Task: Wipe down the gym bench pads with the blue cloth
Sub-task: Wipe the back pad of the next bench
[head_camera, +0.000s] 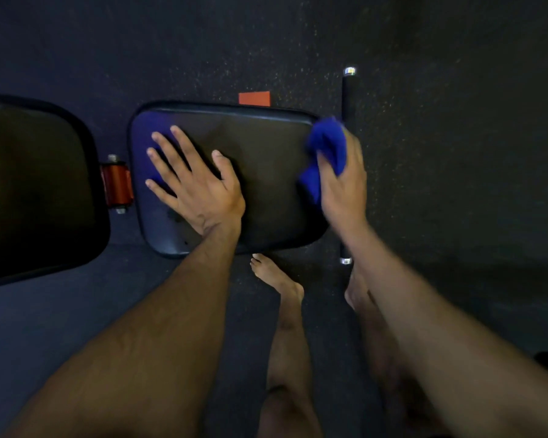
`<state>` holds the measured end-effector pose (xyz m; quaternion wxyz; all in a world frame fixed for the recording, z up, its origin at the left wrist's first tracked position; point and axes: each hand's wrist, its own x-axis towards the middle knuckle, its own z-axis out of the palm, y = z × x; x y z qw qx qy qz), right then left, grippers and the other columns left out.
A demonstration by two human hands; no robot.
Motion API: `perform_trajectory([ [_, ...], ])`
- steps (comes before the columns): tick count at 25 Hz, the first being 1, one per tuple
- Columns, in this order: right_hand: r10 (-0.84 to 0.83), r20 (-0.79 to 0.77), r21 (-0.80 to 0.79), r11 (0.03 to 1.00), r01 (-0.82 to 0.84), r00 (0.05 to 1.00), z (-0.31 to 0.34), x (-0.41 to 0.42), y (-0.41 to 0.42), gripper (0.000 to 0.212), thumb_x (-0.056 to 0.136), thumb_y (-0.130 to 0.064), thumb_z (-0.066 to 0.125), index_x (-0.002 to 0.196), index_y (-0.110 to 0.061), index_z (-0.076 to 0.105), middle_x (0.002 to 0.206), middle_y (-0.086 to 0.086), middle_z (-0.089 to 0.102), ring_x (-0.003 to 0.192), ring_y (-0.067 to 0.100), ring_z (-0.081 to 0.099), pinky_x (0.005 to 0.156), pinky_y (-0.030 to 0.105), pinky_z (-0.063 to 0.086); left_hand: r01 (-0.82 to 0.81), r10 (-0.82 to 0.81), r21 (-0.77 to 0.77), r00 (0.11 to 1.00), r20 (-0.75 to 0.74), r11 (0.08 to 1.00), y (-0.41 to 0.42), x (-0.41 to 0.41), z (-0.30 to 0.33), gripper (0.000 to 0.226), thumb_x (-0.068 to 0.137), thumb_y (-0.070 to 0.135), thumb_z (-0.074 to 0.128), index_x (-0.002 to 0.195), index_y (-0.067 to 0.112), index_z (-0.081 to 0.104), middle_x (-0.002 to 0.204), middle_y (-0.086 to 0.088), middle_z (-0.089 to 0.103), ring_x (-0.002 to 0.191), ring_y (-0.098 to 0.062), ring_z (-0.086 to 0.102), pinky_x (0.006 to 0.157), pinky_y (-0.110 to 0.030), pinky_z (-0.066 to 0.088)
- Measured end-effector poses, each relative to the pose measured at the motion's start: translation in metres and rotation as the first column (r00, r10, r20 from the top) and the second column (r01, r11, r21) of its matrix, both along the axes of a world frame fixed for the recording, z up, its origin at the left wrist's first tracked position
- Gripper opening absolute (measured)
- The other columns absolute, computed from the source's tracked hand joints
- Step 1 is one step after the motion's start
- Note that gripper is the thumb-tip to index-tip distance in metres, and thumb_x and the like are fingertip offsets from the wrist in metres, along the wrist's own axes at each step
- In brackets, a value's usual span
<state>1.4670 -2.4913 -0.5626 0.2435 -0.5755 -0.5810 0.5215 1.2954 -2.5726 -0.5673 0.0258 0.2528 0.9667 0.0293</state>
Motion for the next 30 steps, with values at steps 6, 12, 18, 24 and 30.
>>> perform_trajectory([
  [6,0.194,-0.048,-0.177,0.964,-0.2,0.98,0.002,-0.029,0.082,0.042,0.091,-0.034,0.064,0.132,-0.025,0.061,0.114,-0.022,0.067,0.113,-0.004,0.059,0.103,0.024,0.044,0.001,-0.001,0.013,1.0,0.007,1.0,0.001,0.0,0.003,0.068,0.1,0.049,0.027,0.164,0.025,0.018,0.172,-0.003,0.015,0.158,-0.026,0.012,0.124,-0.061,0.009],
  [12,-0.112,-0.001,-0.249,0.963,0.108,0.994,0.011,0.016,-0.058,0.062,0.092,-0.047,0.055,0.148,-0.027,0.037,0.153,-0.007,0.04,0.14,0.003,0.036,0.119,0.028,0.026,-0.013,0.013,-0.006,1.0,0.017,1.0,0.002,0.0,0.005,0.07,0.1,0.051,0.021,0.164,0.025,0.016,0.172,-0.002,0.012,0.158,-0.025,0.011,0.124,-0.06,0.007],
  [18,-0.027,0.014,-0.002,1.0,0.027,1.0,0.004,0.016,-0.048,0.054,0.094,-0.026,0.057,0.146,-0.02,0.042,0.144,-0.013,0.041,0.134,-0.005,0.036,0.113,0.011,0.021,-0.013,0.013,-0.009,1.0,0.013,1.0,0.0,-0.002,0.004,0.071,0.099,0.051,0.023,0.164,0.024,0.018,0.172,-0.003,0.014,0.158,-0.026,0.012,0.123,-0.061,0.009],
  [24,0.018,-0.099,-0.219,0.975,-0.039,0.995,0.009,-0.019,0.062,0.021,0.093,-0.024,0.065,0.113,-0.031,0.065,0.088,-0.025,0.066,0.077,-0.02,0.056,0.075,0.004,0.04,0.012,-0.012,-0.005,1.0,0.022,1.0,0.002,-0.002,0.004,0.073,0.096,0.053,0.015,0.164,0.024,0.019,0.171,-0.003,0.016,0.158,-0.026,0.014,0.122,-0.063,0.012],
  [30,-0.367,0.042,-0.106,0.923,0.369,0.929,0.012,-0.005,-0.056,0.045,0.091,-0.041,0.063,0.132,-0.021,0.06,0.118,-0.012,0.063,0.107,-0.007,0.053,0.09,0.006,0.037,0.032,-0.032,0.026,0.999,0.003,0.999,0.004,-0.004,-0.005,0.071,0.097,0.053,0.021,0.161,0.024,0.028,0.168,-0.005,0.026,0.156,-0.028,0.023,0.12,-0.063,0.013],
])
